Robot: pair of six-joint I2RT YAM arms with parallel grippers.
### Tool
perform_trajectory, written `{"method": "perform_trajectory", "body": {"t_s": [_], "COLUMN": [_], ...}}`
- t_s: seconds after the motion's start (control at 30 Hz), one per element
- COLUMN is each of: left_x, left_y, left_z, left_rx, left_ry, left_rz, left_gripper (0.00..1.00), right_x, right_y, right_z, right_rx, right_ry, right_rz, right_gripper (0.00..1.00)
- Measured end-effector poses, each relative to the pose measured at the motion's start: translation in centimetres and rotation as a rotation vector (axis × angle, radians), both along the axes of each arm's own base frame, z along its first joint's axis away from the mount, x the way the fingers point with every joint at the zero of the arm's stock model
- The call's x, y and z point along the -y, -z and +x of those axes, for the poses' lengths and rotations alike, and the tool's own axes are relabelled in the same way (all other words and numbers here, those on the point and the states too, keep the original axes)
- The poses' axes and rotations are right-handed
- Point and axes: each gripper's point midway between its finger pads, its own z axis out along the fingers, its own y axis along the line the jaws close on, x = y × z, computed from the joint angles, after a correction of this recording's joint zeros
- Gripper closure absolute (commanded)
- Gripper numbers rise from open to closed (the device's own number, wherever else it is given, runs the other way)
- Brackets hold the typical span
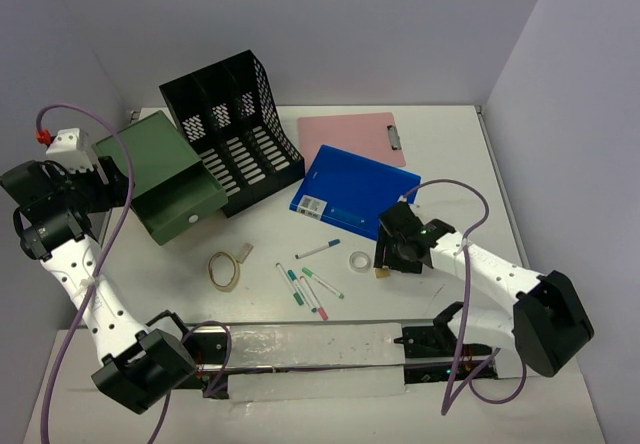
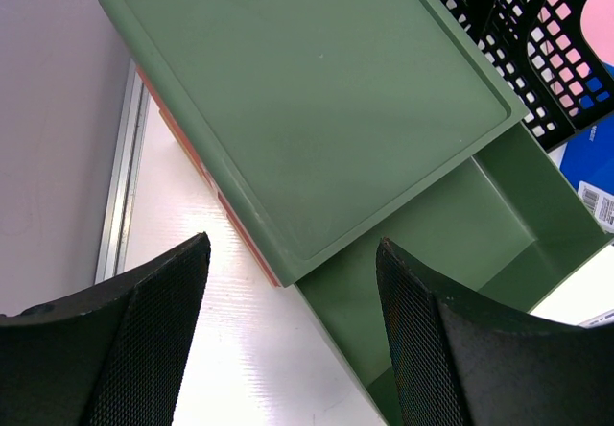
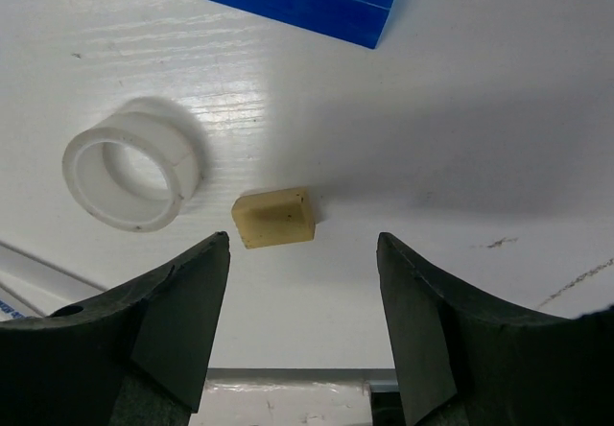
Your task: Organize the desk
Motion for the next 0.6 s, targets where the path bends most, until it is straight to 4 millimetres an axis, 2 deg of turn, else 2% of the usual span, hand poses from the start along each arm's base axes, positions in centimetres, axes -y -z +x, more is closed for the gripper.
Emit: {"method": "perform_trajectory", "body": {"t_s": [0.23,0.47,0.6], "left_x": [0.0,0.0,-0.1], "left_y": [0.4,0.8,1.0], "left_z": [0.0,0.0,0.0], "left_rx": [-0.005,-0.014,-0.019], "left_ry": [0.0,-0.002,-0.002], "left_rz": [-0.002,-0.008,-0.012], "left_gripper": [0.23,0.23,0.23], "right_x": [-0.1,-1.2,-1.4], "right_y": [1.6,2.1,2.5], "right_z": [-0.4,-0.3,-0.2], "right_rx": [-0.06,-0.065,-0.072], "right_ry": [-0.015,-0.048,-0.064], "right_rz": [-0.034,-0.014,-0.025], "right_gripper": [0.31,0.33,0.42]}}
